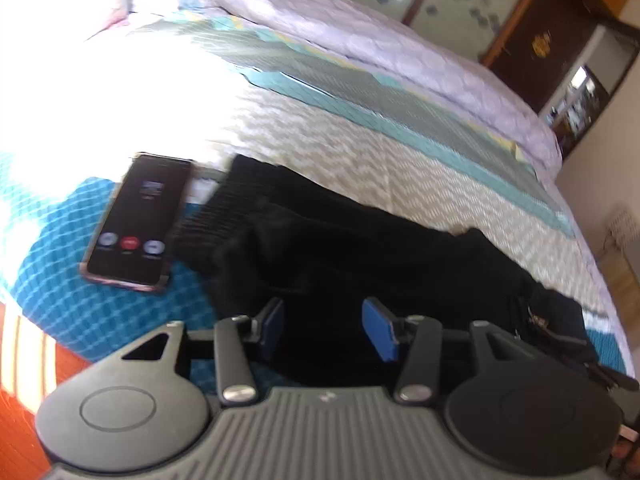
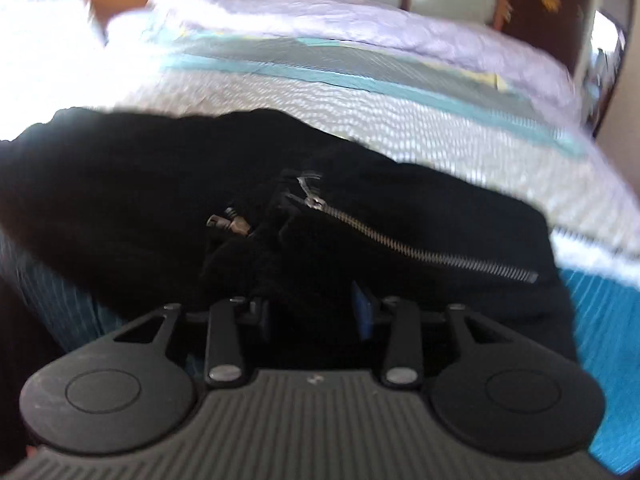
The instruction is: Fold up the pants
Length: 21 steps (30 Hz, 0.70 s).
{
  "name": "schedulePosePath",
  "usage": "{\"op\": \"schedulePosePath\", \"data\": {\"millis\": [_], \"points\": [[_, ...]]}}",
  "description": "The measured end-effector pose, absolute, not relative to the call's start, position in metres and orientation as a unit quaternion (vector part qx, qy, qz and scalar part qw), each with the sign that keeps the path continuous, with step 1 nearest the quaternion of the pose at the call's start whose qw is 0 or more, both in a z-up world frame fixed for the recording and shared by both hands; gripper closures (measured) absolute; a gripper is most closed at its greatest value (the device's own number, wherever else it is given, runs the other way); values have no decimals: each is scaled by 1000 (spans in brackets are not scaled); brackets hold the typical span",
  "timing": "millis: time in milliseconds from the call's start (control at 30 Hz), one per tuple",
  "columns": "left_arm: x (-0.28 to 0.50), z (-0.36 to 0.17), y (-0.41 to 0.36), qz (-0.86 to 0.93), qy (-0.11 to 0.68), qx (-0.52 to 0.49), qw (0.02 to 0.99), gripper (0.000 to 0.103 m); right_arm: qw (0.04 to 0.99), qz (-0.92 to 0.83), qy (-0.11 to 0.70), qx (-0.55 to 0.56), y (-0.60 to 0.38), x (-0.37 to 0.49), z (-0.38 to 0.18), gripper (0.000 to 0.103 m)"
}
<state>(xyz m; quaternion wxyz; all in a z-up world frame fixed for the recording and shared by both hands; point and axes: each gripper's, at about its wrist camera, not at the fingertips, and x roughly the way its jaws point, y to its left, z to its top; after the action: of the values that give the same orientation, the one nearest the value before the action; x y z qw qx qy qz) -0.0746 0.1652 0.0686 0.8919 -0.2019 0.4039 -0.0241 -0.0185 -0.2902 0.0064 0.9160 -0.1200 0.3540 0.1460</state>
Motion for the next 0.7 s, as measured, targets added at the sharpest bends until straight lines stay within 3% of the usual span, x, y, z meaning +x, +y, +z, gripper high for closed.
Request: {"op": "schedulePosePath", "data": {"millis": [67,300,400,467,500,600,700], "points": [[-84,66,186,-10,396,-227,890,54,913,175,356,-97,-298,-29,24,56],[-84,34,219,-4,405,-337,850,46,937,172,303,11,-304,-33,66,56],[-80,24,214,-14,406,-359,840,36,936,154,313,55,-292,-6,40,57],[-76,17,210,-12,411,-362,837,25,907,120,400,42,-280,17,-6,58],[-74,14,209,-9,414,-362,835,25,915,105,388,27,-275,15,-17,58],[-67,9,209,-3,409,-373,833,18,922,92,377,-8,-256,5,1,55],[-52,3,212,8,400,-386,831,12,929,141,339,32,-245,-7,28,56]]}}
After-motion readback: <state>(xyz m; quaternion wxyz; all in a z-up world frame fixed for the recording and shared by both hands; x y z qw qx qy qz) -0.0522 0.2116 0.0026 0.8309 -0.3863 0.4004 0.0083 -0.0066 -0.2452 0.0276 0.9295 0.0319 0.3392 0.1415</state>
